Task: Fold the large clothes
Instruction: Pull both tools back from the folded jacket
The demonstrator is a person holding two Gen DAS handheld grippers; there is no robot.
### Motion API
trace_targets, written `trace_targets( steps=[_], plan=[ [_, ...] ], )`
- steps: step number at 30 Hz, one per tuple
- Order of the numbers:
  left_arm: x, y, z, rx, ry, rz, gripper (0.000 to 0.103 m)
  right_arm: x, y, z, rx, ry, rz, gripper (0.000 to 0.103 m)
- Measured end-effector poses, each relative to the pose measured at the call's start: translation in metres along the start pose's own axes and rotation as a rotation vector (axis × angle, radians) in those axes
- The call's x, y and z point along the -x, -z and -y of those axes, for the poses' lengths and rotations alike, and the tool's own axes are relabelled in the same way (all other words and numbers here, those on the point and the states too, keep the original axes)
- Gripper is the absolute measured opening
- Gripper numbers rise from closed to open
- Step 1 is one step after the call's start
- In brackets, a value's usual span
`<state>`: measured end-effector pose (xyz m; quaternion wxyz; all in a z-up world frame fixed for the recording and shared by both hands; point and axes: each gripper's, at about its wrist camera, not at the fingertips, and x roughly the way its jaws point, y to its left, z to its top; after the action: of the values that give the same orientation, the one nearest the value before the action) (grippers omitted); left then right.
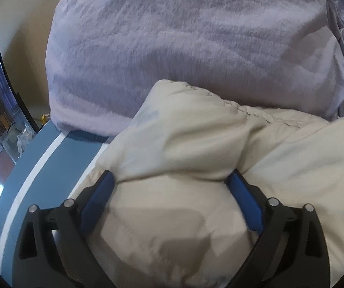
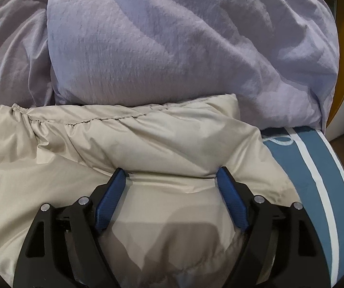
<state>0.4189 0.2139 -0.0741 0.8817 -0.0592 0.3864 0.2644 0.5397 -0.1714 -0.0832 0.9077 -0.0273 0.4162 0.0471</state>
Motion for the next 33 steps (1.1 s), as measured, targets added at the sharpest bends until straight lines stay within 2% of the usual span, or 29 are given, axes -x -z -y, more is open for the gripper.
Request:
trace_targets(
  steps=[3, 6, 11, 18, 25, 26, 29, 31, 33],
  plan=[
    [0.039, 0.007, -0.023, 0.007, 0.068, 0.017, 0.089, 0.026, 0.001, 0.018, -0.060, -0.021, 0.004, 0.080],
    [0.067, 0.015, -0.046, 0.016, 0.075, 0.039, 0.089, 0.054, 0.006, 0.044, -0.141, -0.025, 0.018, 0.080],
    [0.093, 0.035, -0.081, 0.039, 0.065, 0.010, 0.089, 0.083, 0.021, 0.085, -0.252, -0.038, -0.045, 0.082],
    [0.083, 0.070, -0.091, 0.104, 0.116, -0.104, 0.089, 0.093, 0.058, 0.104, -0.356, -0.098, -0.141, 0.082],
    [0.062, 0.085, -0.092, 0.239, 0.222, -0.175, 0.088, 0.079, 0.078, 0.119, -0.475, -0.186, -0.195, 0.082],
    [0.058, 0.085, -0.092, 0.259, 0.234, -0.179, 0.086, 0.078, 0.079, 0.120, -0.488, -0.198, -0.195, 0.082],
    [0.052, 0.087, -0.092, 0.318, 0.279, -0.177, 0.078, 0.073, 0.081, 0.120, -0.500, -0.235, -0.183, 0.075],
    [0.051, 0.087, -0.092, 0.354, 0.298, -0.167, 0.073, 0.071, 0.082, 0.119, -0.499, -0.267, -0.171, 0.061],
    [0.050, 0.087, -0.093, 0.377, 0.303, -0.152, 0.064, 0.071, 0.083, 0.118, -0.500, -0.306, -0.160, 0.053]
  ],
)
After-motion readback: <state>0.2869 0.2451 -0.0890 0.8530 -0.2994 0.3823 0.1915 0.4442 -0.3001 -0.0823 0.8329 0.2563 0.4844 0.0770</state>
